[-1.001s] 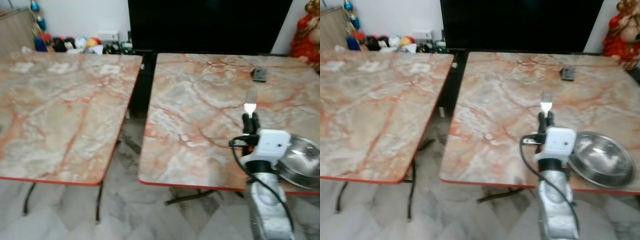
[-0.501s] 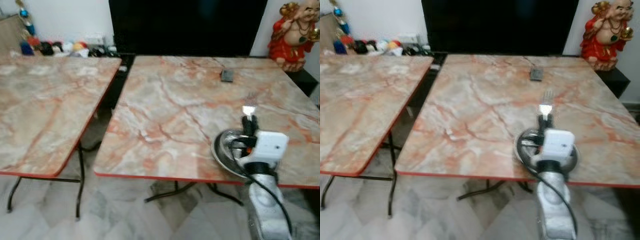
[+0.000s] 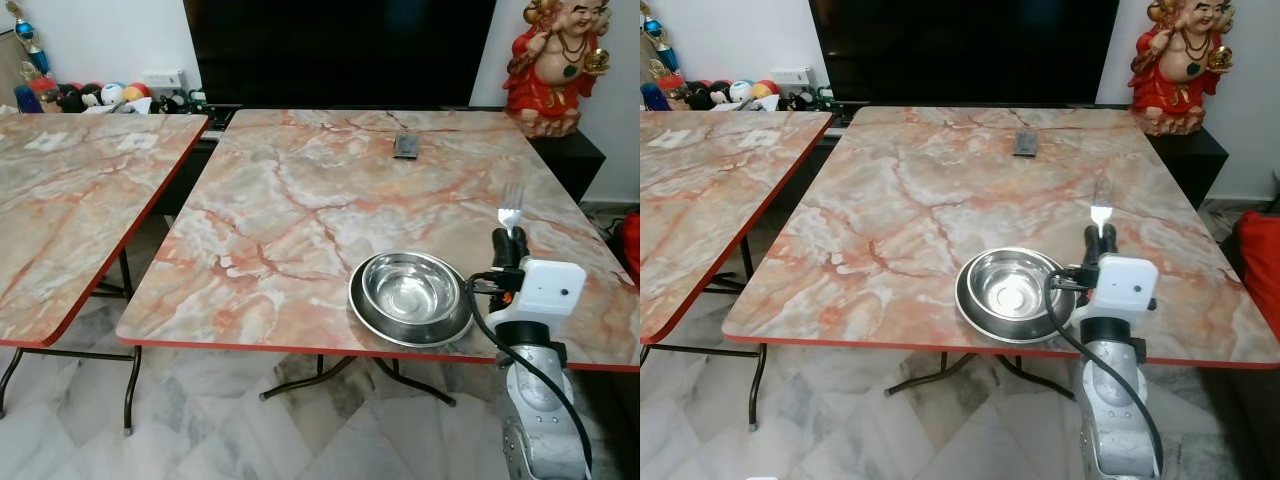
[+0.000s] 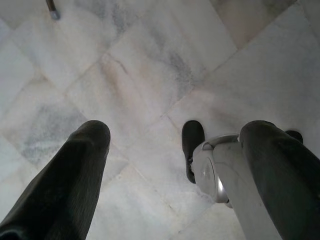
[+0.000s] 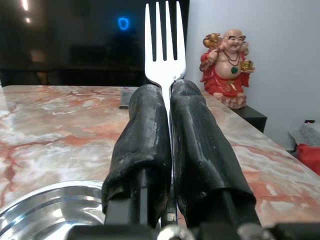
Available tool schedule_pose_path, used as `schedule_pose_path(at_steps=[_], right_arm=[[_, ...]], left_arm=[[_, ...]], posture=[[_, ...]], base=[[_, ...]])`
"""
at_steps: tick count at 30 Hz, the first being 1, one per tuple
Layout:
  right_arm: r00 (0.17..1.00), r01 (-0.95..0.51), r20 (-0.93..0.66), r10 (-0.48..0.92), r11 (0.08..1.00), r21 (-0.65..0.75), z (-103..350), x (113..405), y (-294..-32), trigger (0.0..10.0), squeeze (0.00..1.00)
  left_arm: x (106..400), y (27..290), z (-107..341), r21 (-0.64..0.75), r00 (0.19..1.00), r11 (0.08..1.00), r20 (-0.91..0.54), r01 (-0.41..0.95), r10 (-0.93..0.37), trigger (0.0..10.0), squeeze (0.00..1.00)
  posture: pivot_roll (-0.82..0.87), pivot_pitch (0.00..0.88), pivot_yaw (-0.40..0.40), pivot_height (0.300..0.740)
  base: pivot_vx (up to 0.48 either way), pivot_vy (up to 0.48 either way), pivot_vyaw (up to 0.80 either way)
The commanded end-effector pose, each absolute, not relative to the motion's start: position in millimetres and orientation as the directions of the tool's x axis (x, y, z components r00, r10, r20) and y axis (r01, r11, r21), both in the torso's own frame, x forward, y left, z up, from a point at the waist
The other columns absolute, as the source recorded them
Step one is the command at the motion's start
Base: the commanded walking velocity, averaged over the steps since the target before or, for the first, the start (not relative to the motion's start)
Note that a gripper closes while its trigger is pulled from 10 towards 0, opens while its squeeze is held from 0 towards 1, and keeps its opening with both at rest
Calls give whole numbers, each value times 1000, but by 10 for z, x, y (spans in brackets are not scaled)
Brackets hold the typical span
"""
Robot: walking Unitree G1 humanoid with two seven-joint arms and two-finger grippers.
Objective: Setting the table
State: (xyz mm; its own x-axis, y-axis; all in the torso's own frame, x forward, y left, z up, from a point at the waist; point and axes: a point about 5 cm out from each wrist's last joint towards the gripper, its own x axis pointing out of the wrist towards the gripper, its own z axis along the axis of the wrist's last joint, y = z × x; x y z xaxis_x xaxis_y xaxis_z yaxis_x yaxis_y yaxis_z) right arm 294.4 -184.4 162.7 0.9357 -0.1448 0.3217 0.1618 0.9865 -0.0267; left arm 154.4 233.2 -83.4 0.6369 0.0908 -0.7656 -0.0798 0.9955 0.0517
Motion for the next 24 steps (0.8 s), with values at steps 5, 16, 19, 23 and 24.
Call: schedule_pose_path(at_steps=[5,16,19,23,24], right_arm=[[934,155,330,-137,987,-28,1672,2970,-1829,10000,0],[940,155,310,-145,988,-7,1656,2996,-1810,10000,0],[938,155,315,-143,988,-12,1657,2994,-1799,10000,0],[937,157,318,-145,988,-12,1663,2993,-1799,10000,0],[937,158,318,-146,987,-13,1665,2994,-1801,10000,0]], left_arm=[[1486,2362,-852,44,623,993,-775,-109,103,10000,0],[1462,2361,-859,38,624,992,-774,-118,104,10000,0],[1447,2370,-861,38,623,992,-775,-121,106,10000,0],[1424,2378,-867,38,620,992,-777,-123,107,10000,0],[1422,2376,-869,40,619,992,-778,-123,108,10000,0]], posture=[[-17,92,27,740],[-15,105,26,740],[-13,108,26,740],[-13,109,26,740],[-13,109,26,740]], base=[[0,0,0],[165,0,-557],[319,0,-533],[326,0,0],[292,0,0]])
